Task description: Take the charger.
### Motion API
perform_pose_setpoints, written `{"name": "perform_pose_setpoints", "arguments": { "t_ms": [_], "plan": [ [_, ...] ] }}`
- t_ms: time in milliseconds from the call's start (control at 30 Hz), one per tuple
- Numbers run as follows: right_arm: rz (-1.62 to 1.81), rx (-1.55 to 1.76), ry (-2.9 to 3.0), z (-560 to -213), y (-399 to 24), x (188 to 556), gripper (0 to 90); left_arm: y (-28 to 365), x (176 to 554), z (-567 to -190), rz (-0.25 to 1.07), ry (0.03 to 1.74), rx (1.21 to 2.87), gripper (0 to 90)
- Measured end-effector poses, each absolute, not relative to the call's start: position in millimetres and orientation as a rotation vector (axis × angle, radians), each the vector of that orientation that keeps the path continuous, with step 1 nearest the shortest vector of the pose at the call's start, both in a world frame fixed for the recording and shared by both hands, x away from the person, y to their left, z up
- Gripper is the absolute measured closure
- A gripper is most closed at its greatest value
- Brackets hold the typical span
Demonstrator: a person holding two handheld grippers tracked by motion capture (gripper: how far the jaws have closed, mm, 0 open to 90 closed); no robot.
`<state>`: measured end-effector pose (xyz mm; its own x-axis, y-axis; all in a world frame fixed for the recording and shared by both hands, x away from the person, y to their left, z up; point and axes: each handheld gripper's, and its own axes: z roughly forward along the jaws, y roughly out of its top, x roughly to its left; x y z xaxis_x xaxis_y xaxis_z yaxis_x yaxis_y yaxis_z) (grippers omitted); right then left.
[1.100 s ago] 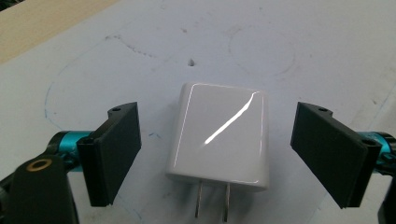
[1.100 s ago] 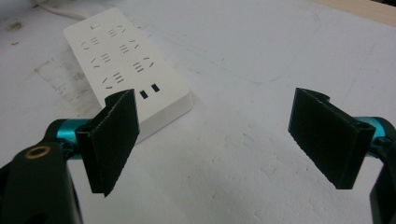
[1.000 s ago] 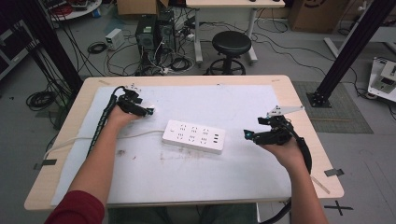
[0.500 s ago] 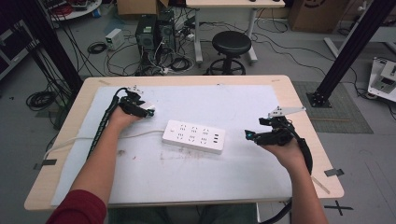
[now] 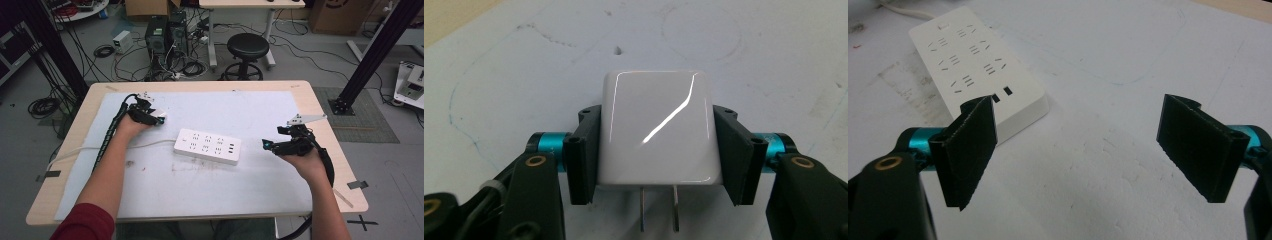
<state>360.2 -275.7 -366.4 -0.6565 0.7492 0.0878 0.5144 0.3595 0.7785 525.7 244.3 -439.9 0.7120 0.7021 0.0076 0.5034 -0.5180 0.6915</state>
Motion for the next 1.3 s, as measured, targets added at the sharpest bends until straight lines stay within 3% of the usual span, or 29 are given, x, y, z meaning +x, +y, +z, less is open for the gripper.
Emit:
{"name": "perform_pose_setpoints", "arguments": {
  "t_ms": [300, 700, 967, 1300],
  "plan": [
    [1.198, 1.116, 2.336, -362, -274, 360, 16.7, 245, 508, -406, 0.434, 0.859, 2.215, 42.5],
    [1.232, 1.062, 2.342, -350, -268, 351, 16.7, 247, 427, -326, 0.5, 0.733, 2.147, 42.6],
    [1.263, 1.023, 2.338, -338, -269, 352, 16.7, 247, 395, -312, 0.485, 0.66, 2.135, 42.5],
    [1.255, 1.038, 2.356, -338, -270, 362, 16.7, 241, 374, -321, 0.429, 0.568, 2.142, 42.5]
  ]
}}
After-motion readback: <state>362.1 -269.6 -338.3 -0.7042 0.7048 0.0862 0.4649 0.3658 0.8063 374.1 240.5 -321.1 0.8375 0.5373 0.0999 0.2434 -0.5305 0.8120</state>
